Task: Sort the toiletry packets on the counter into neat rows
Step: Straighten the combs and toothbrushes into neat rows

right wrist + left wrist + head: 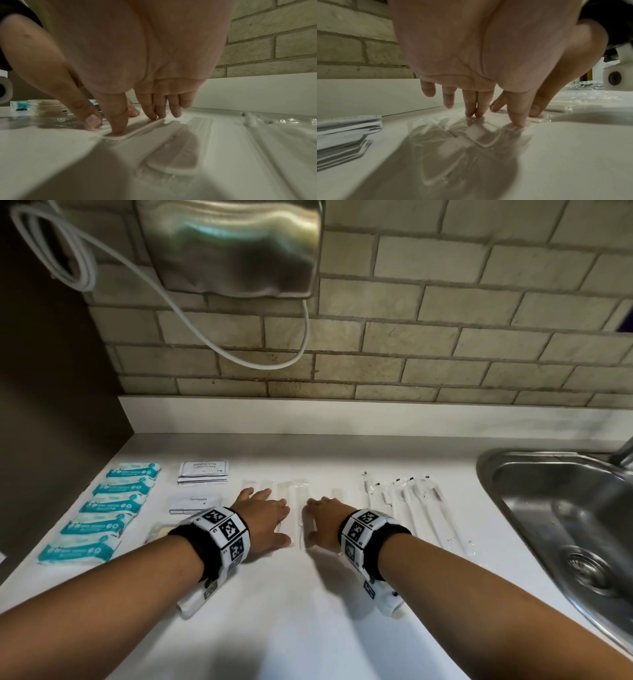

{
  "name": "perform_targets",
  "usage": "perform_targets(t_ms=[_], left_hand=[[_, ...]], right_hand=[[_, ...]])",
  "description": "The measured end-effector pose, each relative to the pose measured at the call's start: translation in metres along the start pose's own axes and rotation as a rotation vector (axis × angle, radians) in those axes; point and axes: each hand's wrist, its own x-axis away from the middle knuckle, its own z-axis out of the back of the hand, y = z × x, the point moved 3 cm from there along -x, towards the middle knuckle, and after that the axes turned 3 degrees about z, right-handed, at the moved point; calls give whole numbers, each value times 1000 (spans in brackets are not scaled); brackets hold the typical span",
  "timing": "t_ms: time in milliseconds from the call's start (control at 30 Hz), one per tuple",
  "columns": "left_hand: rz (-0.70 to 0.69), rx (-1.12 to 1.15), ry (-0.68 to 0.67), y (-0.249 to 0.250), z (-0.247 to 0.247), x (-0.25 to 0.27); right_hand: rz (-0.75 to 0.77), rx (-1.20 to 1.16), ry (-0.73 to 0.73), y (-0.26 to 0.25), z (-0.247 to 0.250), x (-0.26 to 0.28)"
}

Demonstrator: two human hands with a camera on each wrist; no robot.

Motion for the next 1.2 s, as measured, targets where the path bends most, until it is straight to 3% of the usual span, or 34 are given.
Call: perform_targets(t_ms=[200,333,500,967,1200], left_hand=[[7,-15,-5,1,2,3],[-4,30,57,5,6,-3],[-48,9,48,29,10,-12],[-18,59,-6,27,2,-13],[-27,53,-4,29,2,-16]], right_hand=[[4,-16,11,3,2,6],[-102,53,29,19,10,13],[-179,67,-119,35,2,23],[-28,10,-65,22,2,21],[-38,0,-61,21,2,21]])
